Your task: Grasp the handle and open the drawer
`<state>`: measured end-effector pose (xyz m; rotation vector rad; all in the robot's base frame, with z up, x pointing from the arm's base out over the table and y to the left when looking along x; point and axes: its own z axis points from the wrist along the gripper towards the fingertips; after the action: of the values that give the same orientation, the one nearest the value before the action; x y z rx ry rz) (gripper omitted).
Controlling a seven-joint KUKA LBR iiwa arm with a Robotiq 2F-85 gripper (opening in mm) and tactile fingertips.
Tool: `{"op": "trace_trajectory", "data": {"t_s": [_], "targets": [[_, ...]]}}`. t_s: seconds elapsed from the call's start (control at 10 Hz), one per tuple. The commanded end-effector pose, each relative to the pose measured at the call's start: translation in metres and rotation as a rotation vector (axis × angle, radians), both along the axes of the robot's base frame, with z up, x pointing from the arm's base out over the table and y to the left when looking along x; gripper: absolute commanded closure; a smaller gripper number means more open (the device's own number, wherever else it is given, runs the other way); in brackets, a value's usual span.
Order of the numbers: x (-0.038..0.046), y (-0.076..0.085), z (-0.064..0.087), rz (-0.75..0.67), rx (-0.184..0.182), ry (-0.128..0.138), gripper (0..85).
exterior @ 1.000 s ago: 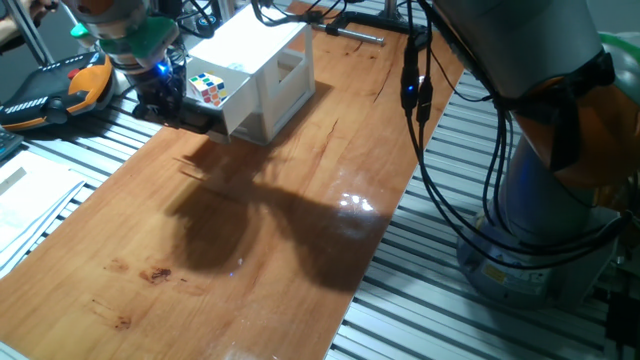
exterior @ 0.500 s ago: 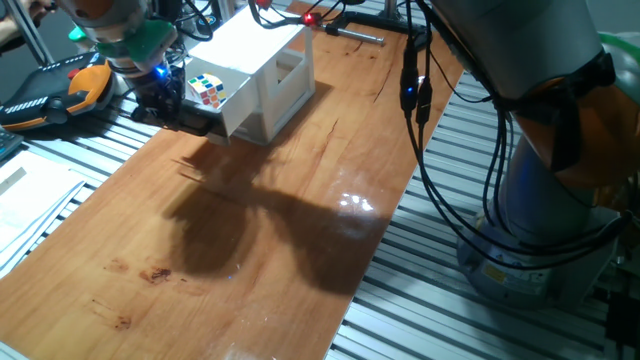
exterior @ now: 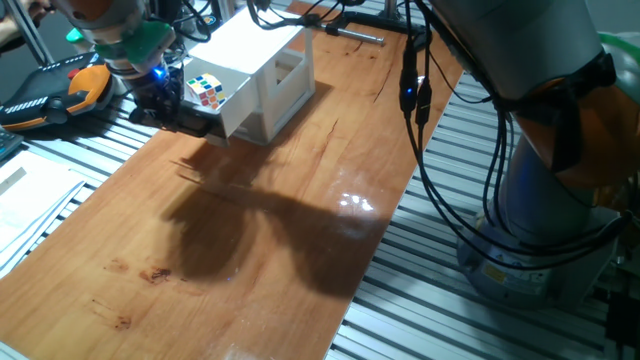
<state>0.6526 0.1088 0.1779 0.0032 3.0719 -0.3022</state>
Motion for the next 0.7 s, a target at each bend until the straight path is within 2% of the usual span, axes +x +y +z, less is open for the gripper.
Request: {"op": "trace_trajectory", "data": {"t_s": [0.0, 0.6], "targets": [[-0.0001, 0.002, 0.0, -0.002, -0.003, -0.001, 84.3], [-0.0015, 0.014, 0.001, -0.009, -0.015, -0.004, 84.3]]}}
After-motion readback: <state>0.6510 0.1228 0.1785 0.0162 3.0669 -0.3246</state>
